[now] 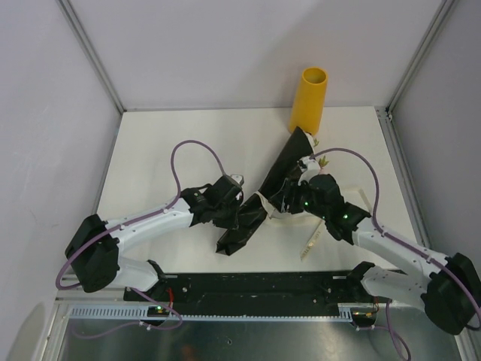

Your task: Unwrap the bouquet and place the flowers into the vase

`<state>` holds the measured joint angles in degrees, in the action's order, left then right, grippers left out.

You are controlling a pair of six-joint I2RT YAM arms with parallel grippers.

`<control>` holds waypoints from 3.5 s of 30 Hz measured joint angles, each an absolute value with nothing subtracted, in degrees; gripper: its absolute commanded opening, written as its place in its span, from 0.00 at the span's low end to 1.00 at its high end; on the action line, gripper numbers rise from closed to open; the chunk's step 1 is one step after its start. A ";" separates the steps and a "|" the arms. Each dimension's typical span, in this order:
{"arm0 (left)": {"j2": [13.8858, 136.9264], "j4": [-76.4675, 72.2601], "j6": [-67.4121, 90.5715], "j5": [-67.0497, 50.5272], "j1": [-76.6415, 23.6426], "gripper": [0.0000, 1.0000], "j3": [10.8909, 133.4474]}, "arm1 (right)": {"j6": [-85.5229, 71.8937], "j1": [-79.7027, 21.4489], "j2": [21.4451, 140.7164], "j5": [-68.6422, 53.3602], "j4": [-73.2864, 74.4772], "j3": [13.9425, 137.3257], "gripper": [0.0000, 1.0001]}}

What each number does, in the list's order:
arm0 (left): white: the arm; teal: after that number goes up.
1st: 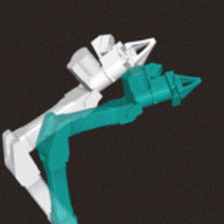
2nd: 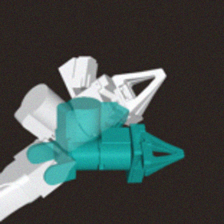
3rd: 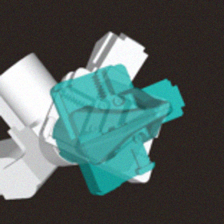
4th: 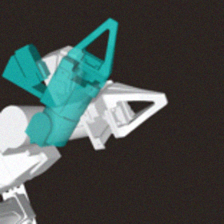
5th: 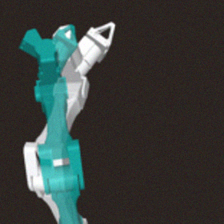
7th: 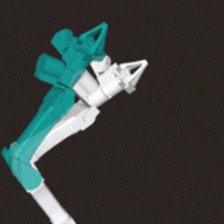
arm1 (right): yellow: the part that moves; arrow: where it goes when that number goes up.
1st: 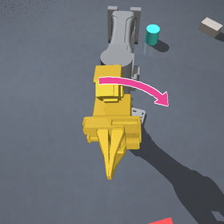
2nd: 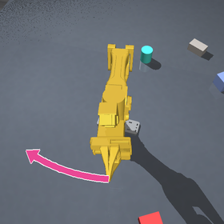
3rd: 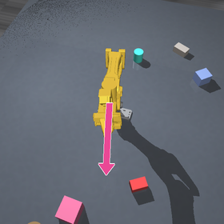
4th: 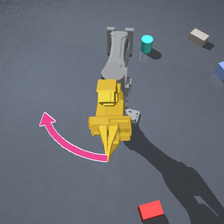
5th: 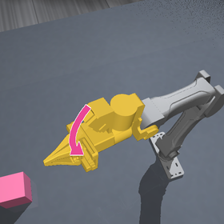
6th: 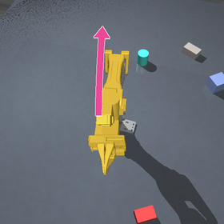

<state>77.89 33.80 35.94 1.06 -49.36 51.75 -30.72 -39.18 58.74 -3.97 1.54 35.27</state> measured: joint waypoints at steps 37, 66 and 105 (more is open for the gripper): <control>71.22 35.75 36.05 6.07 -46.39 0.64 59.33 | -27.44 -41.04 67.59 -10.46 -9.82 35.40 0.00; 74.08 34.37 36.03 0.62 -45.71 0.62 60.69 | -35.66 -37.21 59.27 -11.88 -2.00 36.91 0.64; 69.52 34.30 36.47 -6.22 -39.07 0.67 61.08 | -24.88 -44.53 65.08 -4.08 -6.74 39.77 0.00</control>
<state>69.52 34.30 36.47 -6.22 -39.07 61.08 -24.88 -44.53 65.08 -4.08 -6.74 39.77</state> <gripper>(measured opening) 0.660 0.013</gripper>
